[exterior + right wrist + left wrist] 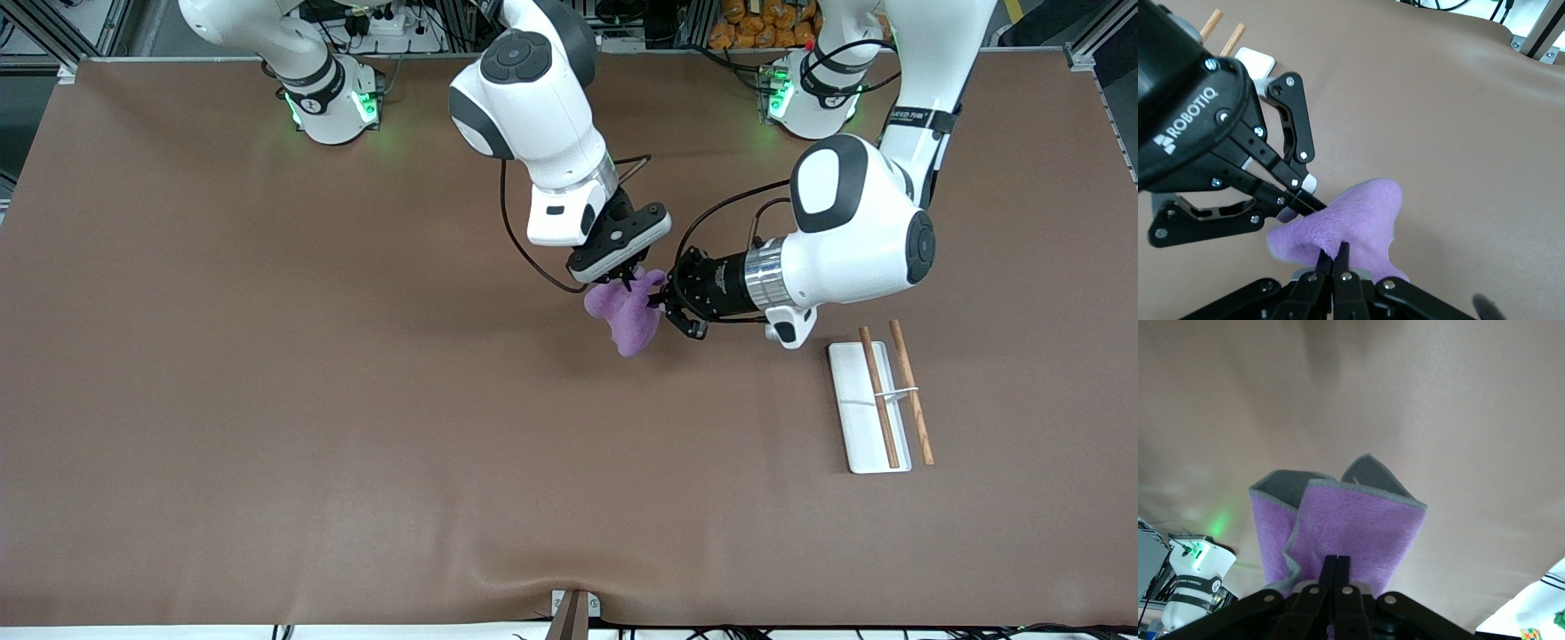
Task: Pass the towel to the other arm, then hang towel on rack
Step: 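Close the left gripper on the towel beside the right gripper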
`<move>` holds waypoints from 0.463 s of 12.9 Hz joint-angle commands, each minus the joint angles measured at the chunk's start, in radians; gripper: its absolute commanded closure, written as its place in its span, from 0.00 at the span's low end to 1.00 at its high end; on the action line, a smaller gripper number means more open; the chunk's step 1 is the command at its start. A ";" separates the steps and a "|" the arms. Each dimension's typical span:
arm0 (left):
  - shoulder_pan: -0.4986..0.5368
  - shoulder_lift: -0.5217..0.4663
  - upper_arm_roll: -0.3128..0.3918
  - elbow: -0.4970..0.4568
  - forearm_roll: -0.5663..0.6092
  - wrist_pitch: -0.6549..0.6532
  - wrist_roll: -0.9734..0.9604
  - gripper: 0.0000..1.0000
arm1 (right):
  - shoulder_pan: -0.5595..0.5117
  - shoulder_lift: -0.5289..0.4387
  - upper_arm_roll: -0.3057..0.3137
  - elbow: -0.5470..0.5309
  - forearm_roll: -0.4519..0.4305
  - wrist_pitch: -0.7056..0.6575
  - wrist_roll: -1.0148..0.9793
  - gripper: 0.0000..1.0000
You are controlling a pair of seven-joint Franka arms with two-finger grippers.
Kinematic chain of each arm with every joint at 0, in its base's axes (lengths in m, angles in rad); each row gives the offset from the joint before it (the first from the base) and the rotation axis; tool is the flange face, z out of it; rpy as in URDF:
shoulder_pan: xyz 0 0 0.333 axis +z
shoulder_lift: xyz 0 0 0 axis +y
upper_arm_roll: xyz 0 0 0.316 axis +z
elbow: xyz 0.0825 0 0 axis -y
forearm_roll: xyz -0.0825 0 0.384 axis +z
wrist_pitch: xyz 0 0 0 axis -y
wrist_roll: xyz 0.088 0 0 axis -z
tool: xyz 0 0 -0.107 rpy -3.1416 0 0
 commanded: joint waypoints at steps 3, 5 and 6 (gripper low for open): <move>0.008 0.015 -0.002 0.046 0.023 -0.005 0.015 1.00 | 0.016 0.017 -0.014 0.026 0.011 0.007 0.011 1.00; 0.017 0.014 0.005 0.060 0.069 -0.005 0.030 1.00 | 0.018 0.017 -0.014 0.026 0.009 0.007 0.009 0.95; 0.028 0.014 0.005 0.069 0.103 -0.016 0.035 1.00 | 0.022 0.017 -0.014 0.024 0.008 0.012 0.009 0.24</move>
